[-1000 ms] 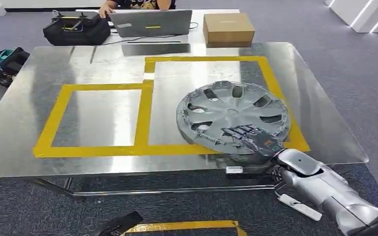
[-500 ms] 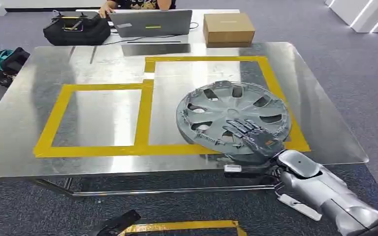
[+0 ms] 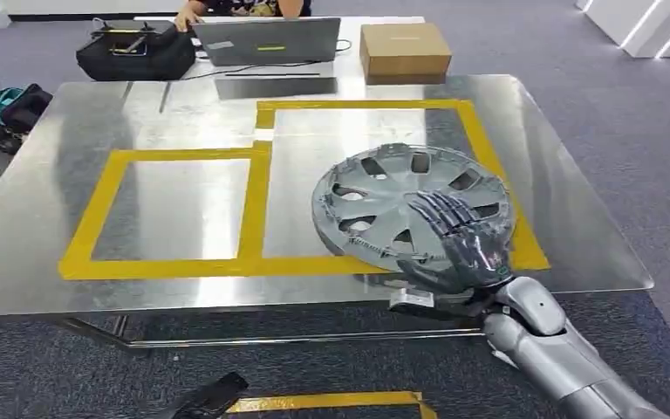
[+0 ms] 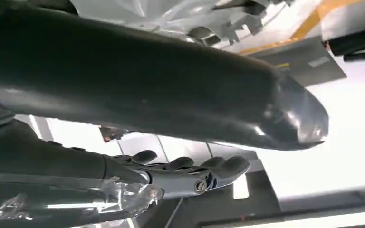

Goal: Take the parts from the cabinet and place them on the table.

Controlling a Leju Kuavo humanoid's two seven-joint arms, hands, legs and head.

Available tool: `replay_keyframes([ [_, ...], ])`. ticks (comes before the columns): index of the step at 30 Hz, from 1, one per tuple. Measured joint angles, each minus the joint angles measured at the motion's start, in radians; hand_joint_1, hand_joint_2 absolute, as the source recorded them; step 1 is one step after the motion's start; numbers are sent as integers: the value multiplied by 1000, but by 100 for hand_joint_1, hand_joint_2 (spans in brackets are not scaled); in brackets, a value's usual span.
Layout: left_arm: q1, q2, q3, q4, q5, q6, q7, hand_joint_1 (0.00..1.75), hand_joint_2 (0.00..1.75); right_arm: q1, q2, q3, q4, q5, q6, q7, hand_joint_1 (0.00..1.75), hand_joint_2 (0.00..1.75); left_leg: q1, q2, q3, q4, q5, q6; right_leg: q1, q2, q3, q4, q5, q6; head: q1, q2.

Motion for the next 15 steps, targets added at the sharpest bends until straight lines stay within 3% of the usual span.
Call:
replay_keyframes([
  [6, 4, -2, 6, 0, 16, 9, -3, 0, 0, 75, 14, -31, -141, -131, 0, -71, 0, 0, 0, 0, 0, 0, 0, 0, 0, 0, 0, 0, 0, 0, 0, 0],
  [11, 8, -2, 24, 0, 56, 37, 8, 0, 0, 181, 15, -27, -385, -218, 0, -95, 0, 0, 0, 0, 0, 0, -1, -1, 0, 0, 0, 0, -2, -2, 0, 0],
  [15, 14, -6, 88, 0, 167, 42, 34, 0, 0, 309, 25, -30, -603, -309, -2, -157, 0, 0, 1, -1, 0, 0, -3, -3, 1, -2, 0, 0, -4, -4, 0, 0],
])
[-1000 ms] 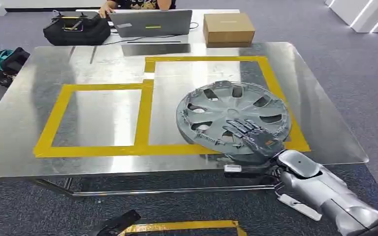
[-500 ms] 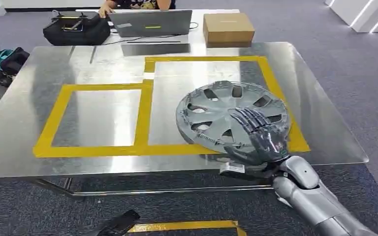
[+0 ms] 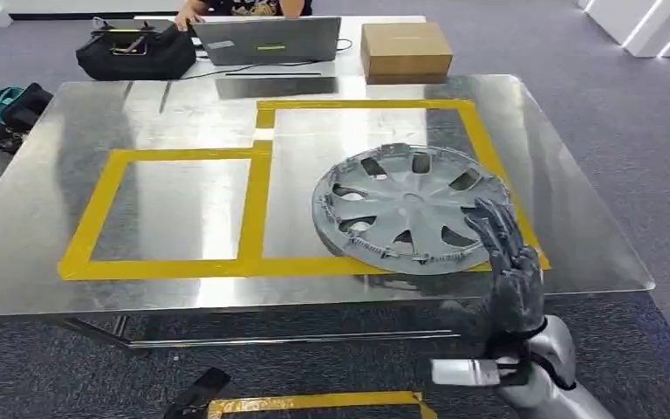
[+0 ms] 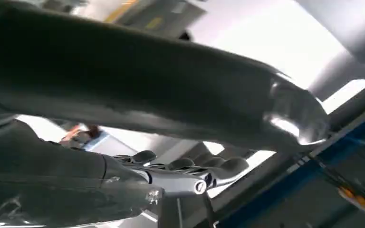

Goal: Take the parts from the cabinet and place them on the table.

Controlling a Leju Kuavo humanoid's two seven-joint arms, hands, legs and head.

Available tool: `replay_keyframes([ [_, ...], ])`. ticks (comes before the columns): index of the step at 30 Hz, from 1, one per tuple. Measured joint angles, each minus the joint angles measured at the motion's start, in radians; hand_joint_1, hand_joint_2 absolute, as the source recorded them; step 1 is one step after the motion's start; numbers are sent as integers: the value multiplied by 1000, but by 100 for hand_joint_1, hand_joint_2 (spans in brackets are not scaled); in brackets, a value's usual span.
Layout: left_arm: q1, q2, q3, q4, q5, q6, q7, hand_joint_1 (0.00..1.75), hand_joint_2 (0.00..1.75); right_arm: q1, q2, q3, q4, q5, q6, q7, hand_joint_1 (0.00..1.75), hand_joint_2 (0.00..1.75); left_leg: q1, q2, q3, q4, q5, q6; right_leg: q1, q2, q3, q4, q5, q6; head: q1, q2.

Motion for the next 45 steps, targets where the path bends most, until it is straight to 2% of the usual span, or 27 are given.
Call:
replay_keyframes([
  [3, 11, 1, 37, 0, 10, -9, 45, 0, 0, 115, 32, -24, -133, -142, 1, -77, 0, 0, 0, 0, 0, 0, -2, -1, 0, 2, 0, 0, -1, -1, 0, 0],
  [5, 15, 0, 51, 0, 10, -7, 63, 0, 0, 162, 40, -34, -179, -223, 5, -95, 0, 0, 0, 0, 0, 0, -2, -1, 0, 2, -1, 0, -1, -1, 0, 0],
  [12, 18, 5, 76, 0, 9, 11, 87, 0, 0, 223, 65, -69, -251, -263, 10, -114, 0, 0, 0, 0, 2, 0, -2, -1, 0, 2, 0, 0, -1, -1, 0, 0],
  [17, 15, 6, 87, 0, 22, 11, 88, 0, 0, 223, 78, -76, -260, -277, 26, -114, 0, 0, -9, 0, 2, 2, -8, 12, -7, 3, 4, -10, 4, 11, -1, 0],
  [18, 13, 6, 91, 0, 27, 11, 88, 0, 0, 221, 81, -76, -260, -276, 26, -114, 0, 0, -4, 1, 6, -9, -3, 19, -6, 3, 7, -11, 1, 16, -1, 0],
  [19, 12, 6, 94, 0, 31, 11, 88, 0, 0, 222, 81, -76, -261, -275, 26, -114, 0, 0, 2, 3, 16, -21, 2, 24, -7, 2, -1, 2, -7, 17, 1, 0],
  [20, 11, 6, 95, 0, 31, 11, 88, 0, 0, 220, 81, -76, -262, -274, 26, -115, 0, 0, 2, 4, 21, -23, 1, 27, -5, 1, -21, 49, -39, 15, 3, 0],
  [22, 8, 7, 102, 0, 32, 11, 88, 0, 0, 220, 83, -77, -262, -275, 26, -115, 0, 0, 1, 5, 24, -22, -1, 31, -4, 2, -107, 224, -120, 16, 6, 0],
  [23, 9, 7, 104, 0, 32, 11, 88, 0, 0, 221, 83, -78, -262, -275, 26, -115, 0, 0, 0, 6, 24, -21, 1, 30, -4, 2, -143, 293, -143, 17, 6, 0],
  [24, 9, 8, 105, 0, 32, 11, 90, 0, 0, 221, 83, -78, -262, -276, 27, -115, 0, 0, 0, 6, 25, -21, 1, 30, -4, 2, -161, 321, -142, 18, 7, 0],
  [25, 9, 8, 108, 0, 32, 11, 91, 0, 0, 220, 83, -79, -261, -278, 27, -115, 0, 0, 1, 6, 26, -21, 0, 29, -4, 2, -154, 300, -114, 17, 7, 0],
  [26, 8, 8, 108, 0, 30, 11, 94, 0, 0, 218, 83, -79, -261, -280, 27, -115, 0, 0, 2, 5, 27, -20, -1, 27, -5, 1, -125, 236, -69, 16, 7, 0],
  [28, 7, 7, 108, 0, 27, 11, 96, 0, 0, 212, 84, -78, -261, -283, 28, -115, 0, 0, 5, 4, 31, -17, -6, 15, -8, -1, -28, 45, 15, 17, 7, 0],
  [29, 6, 9, 108, 0, 26, 12, 97, 0, 0, 206, 84, -78, -258, -283, 29, -115, 0, 0, 1, 3, 27, -15, -7, 4, -1, 4, -2, 22, 3, 13, 9, 0],
  [30, 3, 9, 108, 0, 24, 12, 100, 0, 0, 204, 87, -77, -255, -283, 30, -115, 0, 0, -1, 2, 29, -15, -6, -1, -1, 9, -8, 24, 14, 2, 6, 0],
  [32, -2, 9, 108, 0, 24, 15, 101, 0, 0, 197, 87, -77, -246, -284, 38, -115, 0, 0, 0, 2, 29, -15, 1, -12, 0, 10, -16, 26, 9, -6, 5, 0],
  [33, -3, 9, 108, 0, 24, 15, 101, 0, 0, 196, 88, -77, -242, -285, 40, -115, 0, 0, 1, 2, 28, -15, 2, -18, -2, 9, -19, 23, 12, -17, 6, 0],
  [34, -4, 9, 108, 0, 24, 15, 101, 0, 0, 192, 88, -76, -238, -285, 42, -115, 0, 0, 3, 3, 25, -10, -11, -23, -5, 7, -21, 21, 18, -27, 6, 0],
  [35, -5, 9, 108, 0, 24, 15, 101, 0, 0, 188, 88, -75, -235, -285, 43, -115, 0, 0, 3, 5, 15, 13, -42, -27, -5, 7, -26, 21, 21, -34, 3, 0],
  [37, -7, 9, 108, 0, 22, 15, 101, 0, 0, 182, 88, -74, -228, -286, 45, -115, 0, 0, 3, 5, -44, 167, -145, -34, -4, 3, -41, 21, 31, -47, 2, 0],
  [38, -7, 9, 108, 0, 22, 15, 101, 0, 0, 182, 88, -74, -225, -286, 45, -115, 0, 0, 3, 5, -71, 242, -180, -35, -2, 1, -50, 21, 37, -49, 2, 0],
  [39, -7, 9, 108, 0, 22, 14, 101, 0, 0, 182, 88, -74, -221, -287, 45, -115, 0, 0, 3, 5, -81, 283, -193, -35, -1, 1, -58, 21, 43, -49, 2, 0],
  [40, -7, 9, 109, 0, 28, 13, 102, 0, 0, 182, 88, -73, -217, -289, 46, -115, 0, 0, 3, 5, -71, 281, -183, -34, -1, 1, -66, 21, 49, -48, 2, 0],
  [41, -7, 9, 110, 0, 34, 12, 102, 0, 0, 181, 88, -73, -215, -291, 46, -115, 0, 0, 3, 5, -45, 244, -157, -32, -1, 1, -73, 22, 55, -46, 2, 0],
  [43, -9, 9, 111, 0, 35, 10, 101, 0, 0, 179, 88, -73, -209, -295, 47, -115, 0, 0, 3, 5, 65, 75, -86, -26, -1, 2, -84, 22, 67, -38, 1, 0],
  [44, -12, 9, 111, 0, 35, 10, 101, 0, 0, 178, 88, -73, -207, -296, 49, -115, 0, 0, 4, 6, 118, -4, -80, -23, -1, 2, -86, 22, 72, -32, 1, 0],
  [45, -16, 9, 111, 0, 35, 9, 101, 0, 0, 177, 88, -73, -207, -297, 52, -115, 0, 0, 0, 4, 130, -31, -82, -20, 4, 1, -91, 24, 78, -26, 3, 0],
])
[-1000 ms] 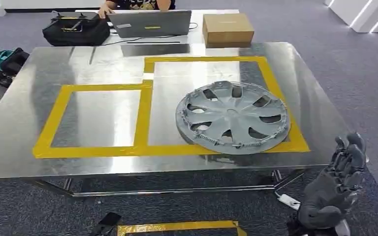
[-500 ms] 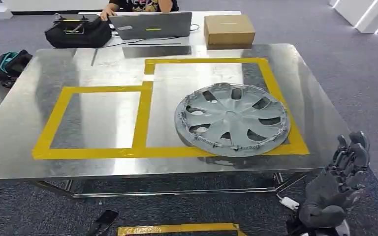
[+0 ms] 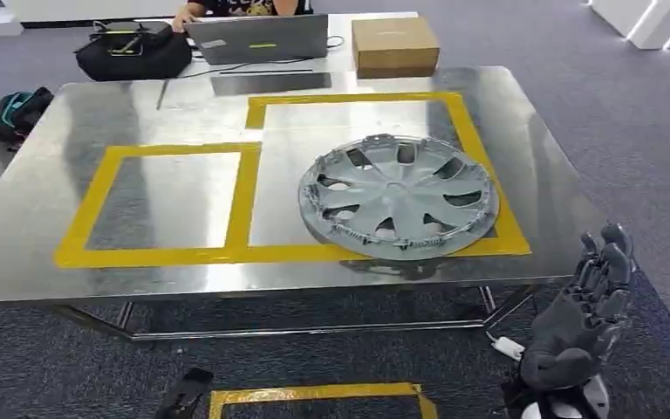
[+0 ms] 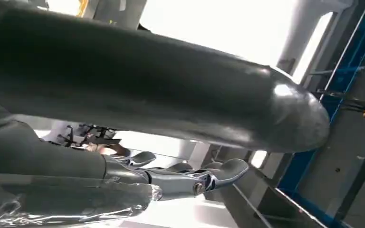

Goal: Take the parts from the cabinet and place them on the table.

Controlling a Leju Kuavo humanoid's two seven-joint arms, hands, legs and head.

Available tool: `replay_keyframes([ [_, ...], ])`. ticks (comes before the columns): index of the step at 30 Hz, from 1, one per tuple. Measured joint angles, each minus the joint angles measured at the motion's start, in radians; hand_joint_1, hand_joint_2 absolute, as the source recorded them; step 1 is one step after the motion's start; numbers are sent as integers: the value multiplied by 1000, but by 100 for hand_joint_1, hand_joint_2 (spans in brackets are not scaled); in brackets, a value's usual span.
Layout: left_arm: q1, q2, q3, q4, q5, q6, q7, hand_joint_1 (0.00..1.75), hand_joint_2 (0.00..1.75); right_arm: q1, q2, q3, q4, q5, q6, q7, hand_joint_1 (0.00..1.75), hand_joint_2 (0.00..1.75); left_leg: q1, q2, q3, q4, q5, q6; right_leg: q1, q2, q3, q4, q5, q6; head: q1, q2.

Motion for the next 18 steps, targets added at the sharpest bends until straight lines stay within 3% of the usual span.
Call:
replay_keyframes([
  [2, 0, -1, 0, 0, 0, -2, 0, 0, 0, -5, 0, 1, 4, -2, 5, 0, 0, 0, -3, 0, -14, 4, 4, 5, -1, 0, 1, -4, 14, 13, -3, 0],
  [4, 3, 0, 1, 0, 0, -7, 0, 0, 0, -5, 0, 2, 7, -6, 8, 0, 0, 0, -1, 2, -23, -3, 23, 26, -6, 1, -1, -15, 29, 28, -2, 0],
  [5, 0, 0, 1, 0, 0, -8, 0, 0, 0, -5, 0, 2, 8, -6, 8, 0, 0, 0, 0, 5, -31, -3, 32, 31, -7, 0, -16, 0, -1, 30, 0, 0],
  [6, 0, 0, 2, 0, -1, -10, 0, 0, 0, -6, 0, 3, 10, -6, 10, 0, 0, 0, 1, 5, -41, -3, 40, 39, -7, -1, -33, 50, -60, 32, 2, 0],
  [8, 2, -2, 2, 0, -2, -13, -1, 0, 0, -8, 0, 4, 14, -8, 10, 0, 0, 0, -2, 5, -65, -2, 58, 43, -5, -1, -79, 213, -163, 37, 6, 0],
  [9, 4, -2, 2, 0, -2, -13, -1, 0, 0, -8, 0, 5, 16, -8, 10, 0, 0, 0, -3, 6, -75, -1, 66, 43, -4, -1, -93, 272, -187, 37, 7, 0],
  [10, 5, -2, 2, 0, -2, -13, -1, 0, 0, -8, 0, 5, 19, -8, 11, 0, 0, 0, -5, 7, -88, 0, 76, 43, -3, -1, -90, 304, -186, 36, 6, 0],
  [11, 5, -1, 3, 0, -2, -13, -1, 0, 0, -8, 0, 5, 21, -9, 11, 0, 0, 0, -6, 7, -98, 0, 83, 43, -2, -1, -63, 286, -162, 33, 6, 0],
  [12, 5, -1, 3, 0, -3, -13, -1, 0, 0, -9, 0, 5, 24, -9, 11, 0, 0, 0, -8, 7, -106, 0, 90, 42, 0, -1, -13, 222, -128, 28, 6, 0],
  [13, 5, -2, 3, 0, -3, -13, -1, 0, 0, -10, 0, 5, 25, -9, 11, 0, 0, 0, -8, 6, -113, 0, 97, 39, 3, 0, 55, 127, -99, 20, 6, 0],
  [14, 5, -2, 3, 0, -3, -13, -2, 0, 0, -13, 0, 6, 26, -9, 11, 0, 0, 0, -8, 6, -116, 1, 103, 36, 7, 0, 128, 22, -96, 13, 7, 0],
  [15, 6, -2, 3, 0, -3, -13, -2, 0, 0, -17, 0, 7, 27, -8, 11, 0, 0, 0, -14, 5, -123, 3, 108, 30, 11, 0, 174, -38, -120, 11, 6, 0],
  [16, 6, -2, 4, 0, -3, -13, -2, 0, 0, -17, 0, 7, 27, -8, 11, 0, 0, 0, -13, 6, -123, 3, 115, 25, 11, 1, 164, -36, -114, 10, 1, 0],
  [18, 6, -2, 4, 0, -3, -14, -3, 0, 0, -16, 0, 7, 31, -9, 14, 0, 0, 0, -10, 6, -124, 2, 125, 14, 15, 1, 147, -36, -110, 1, 8, 0],
])
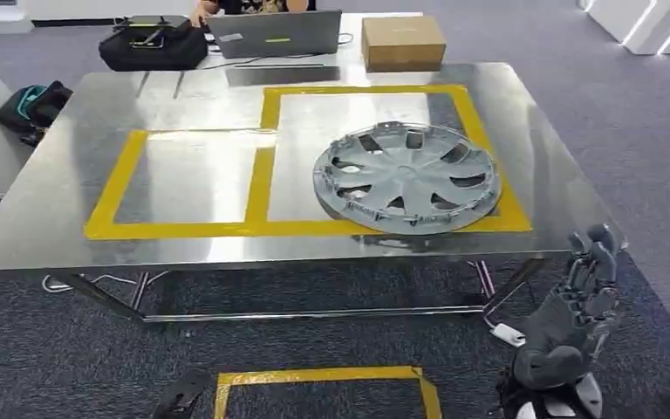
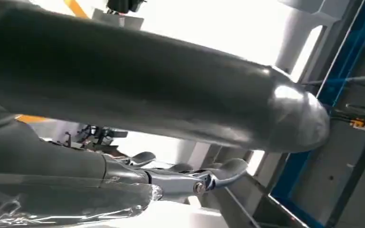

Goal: Take the parts from the cabinet and place them on the table.

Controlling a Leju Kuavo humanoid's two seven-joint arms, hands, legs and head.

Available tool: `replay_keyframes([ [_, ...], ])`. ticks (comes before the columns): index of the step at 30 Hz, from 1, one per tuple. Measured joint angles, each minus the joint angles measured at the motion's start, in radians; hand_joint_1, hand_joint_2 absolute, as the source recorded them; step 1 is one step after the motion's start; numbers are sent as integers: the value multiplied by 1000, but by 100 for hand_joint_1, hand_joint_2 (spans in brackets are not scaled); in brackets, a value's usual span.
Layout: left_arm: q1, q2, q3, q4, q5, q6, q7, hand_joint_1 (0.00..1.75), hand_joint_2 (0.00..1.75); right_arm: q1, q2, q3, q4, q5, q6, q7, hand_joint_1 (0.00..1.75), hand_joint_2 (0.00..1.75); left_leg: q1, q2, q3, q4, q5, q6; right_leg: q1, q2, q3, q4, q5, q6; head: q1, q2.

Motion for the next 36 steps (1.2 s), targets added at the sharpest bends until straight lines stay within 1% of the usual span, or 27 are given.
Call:
replay_keyframes([
  [1, 1, 0, 0, 0, 0, 0, 0, 0, 0, 1, 0, 0, 3, 0, 1, 0, 0, 0, -1, -1, -1, -2, 5, -6, -2, -1, -4, -4, 7, -11, -1, 0],
  [2, 1, 1, 0, 0, 0, 0, -1, 0, 0, -3, 0, 0, 4, 0, 2, 0, 0, 0, 2, -1, -8, 7, -11, -13, -8, -5, -7, -8, 17, -20, 0, 0],
  [3, 1, 1, 0, 0, -1, 0, -1, 0, 0, -5, 2, 0, 5, 0, 3, 0, 0, 0, 1, 0, -23, 38, -60, -20, -9, -6, -11, -8, 25, -29, -8, 0],
  [5, 1, 1, 0, 0, -1, -2, -1, 0, 0, -3, 2, 0, 7, -1, 5, 0, 0, 0, 6, 0, -74, 186, -169, -30, -9, -6, -34, -7, 46, -33, -10, 0],
  [6, 1, 1, 0, 0, -1, -2, -1, 0, 0, -3, 2, 0, 9, -1, 5, 0, 0, 0, 8, 0, -99, 270, -204, -34, -9, -6, -47, -6, 55, -33, -11, 0],
  [7, 1, 1, 0, 0, -1, -2, -1, 0, 0, -2, 2, 0, 11, -1, 5, 0, 0, 0, 9, 0, -105, 309, -209, -35, -9, -6, -57, -6, 62, -32, -10, 0],
  [8, 2, 1, 0, 0, -1, -2, -1, 0, 0, -2, 2, 0, 14, -1, 6, 0, 0, 0, 10, 0, -89, 303, -189, -37, -10, -7, -68, -5, 70, -30, -11, 0],
  [9, 1, 1, 0, 0, -1, -2, -2, 0, 0, -2, 2, 0, 16, -2, 6, 0, 0, 0, 11, 0, -55, 257, -156, -37, -11, -7, -76, -5, 76, -25, -10, 0],
  [11, 0, 2, 0, 0, -4, -3, -1, 0, 0, -2, 2, 0, 17, -2, 5, 0, 0, 0, 15, 0, 67, 74, -95, -39, -14, -6, -88, 0, 86, -16, -11, 0],
  [12, -2, 0, 0, 0, -5, -3, -2, 0, 0, -2, 2, 0, 17, -3, 5, 0, 0, 0, 17, 0, 116, 4, -102, -41, -10, -6, -94, 4, 89, -10, -13, 0],
  [13, -5, 0, 0, 0, -7, -5, -2, 0, 0, -3, 2, 0, 17, -5, 4, 0, 0, 0, 13, -6, 119, -15, -104, -27, -7, -6, -102, 9, 94, -5, -13, 0],
  [16, -3, 1, 0, 0, -10, -8, -2, 0, 0, 0, 2, 0, 17, -20, 6, 0, 0, 0, 7, -5, 103, -10, -97, -4, -10, -7, -105, 5, 112, 15, -11, 0],
  [17, -2, 0, 0, 0, -11, -10, -2, 0, 0, 2, 2, 0, 17, -23, 9, 0, 0, 0, 13, -1, 97, -13, -88, 10, -14, -6, -111, 10, 108, 19, -12, 0],
  [18, -4, 1, 0, 0, -12, -12, -2, 0, 0, 2, 2, 0, 17, -25, 10, 0, 0, 0, 12, 0, 89, -13, -81, 19, -14, -7, -131, 42, 66, 23, -8, 0],
  [20, -4, 1, 0, 0, -15, -15, -5, 0, 0, 3, 2, 0, 17, -33, 13, 0, 0, 0, 10, 1, 69, -13, -65, 29, -13, -5, -185, 198, -41, 30, -6, 0],
  [21, -3, 1, 0, 0, -17, -16, -5, 0, 0, 5, 2, 0, 17, -36, 16, 0, 0, 0, 8, 1, 59, -12, -57, 30, -13, -6, -209, 276, -78, 31, -6, 0],
  [22, -2, 1, 0, 0, -19, -18, -5, 0, 0, 8, 2, 0, 18, -38, 17, 0, 0, 0, 7, 2, 48, -12, -49, 30, -13, -6, -222, 328, -94, 32, -7, 0],
  [23, -1, 2, 0, 0, -19, -18, -6, 0, 0, 10, 2, 0, 19, -41, 18, 0, 0, 0, 6, 2, 39, -12, -42, 30, -13, -6, -209, 327, -81, 30, -6, 0],
  [24, -1, 2, 0, 0, -19, -18, -6, 0, 0, 11, 2, 0, 20, -42, 19, 0, 0, 0, 5, 2, 32, -12, -36, 28, -12, -6, -172, 282, -53, 27, -6, 0],
  [26, -1, 1, 0, 0, -19, -18, -6, 0, 0, 9, 2, 0, 20, -43, 22, 0, 0, 0, 4, 1, 22, -12, -25, 23, -10, -6, -42, 86, 11, 16, -6, 0],
  [27, -1, 1, 0, 0, -19, -18, -7, 0, 0, 7, 2, 0, 20, -43, 23, 0, 0, 0, 4, 1, 20, -10, -20, 18, -9, -6, 9, 4, 3, 11, -6, 0],
  [28, -1, 2, 0, 0, -19, -18, -7, 0, 0, 5, 2, 0, 20, -43, 23, 0, 0, 0, 0, 1, 15, -10, -16, 13, -5, -5, 26, -13, 4, 12, -8, 0],
  [31, -1, 1, 0, 0, -19, -18, -7, 0, 0, 9, 2, 0, 21, -44, 23, 0, 0, 0, 3, 1, 10, -12, 5, -5, 0, -2, 5, -7, 16, -2, -5, 0],
  [32, 0, 2, 0, 0, -20, -18, -7, 0, 0, 10, 2, -1, 21, -44, 23, 0, 0, 0, 2, 1, 6, -11, 7, -11, -9, -5, -11, -17, 29, -13, -5, 0],
  [33, 0, 3, 0, 0, -21, -18, -8, 0, 0, 6, 2, -1, 21, -45, 26, 0, 0, 0, 3, 1, -6, 5, -24, -18, -9, -7, -7, -17, 38, -21, -6, 0],
  [34, -1, 3, 0, 0, -21, -18, -8, 0, 0, 6, 3, -1, 21, -48, 28, 0, 0, 0, 4, 1, -27, 55, -77, -24, -10, -7, -19, -17, 46, -29, -10, 0],
  [36, -1, 3, 0, 0, -21, -19, -11, 0, 0, 8, 3, -1, 21, -55, 34, 0, 0, 0, 9, 1, -83, 218, -174, -34, -9, -8, -43, -16, 64, -33, -12, 0],
])
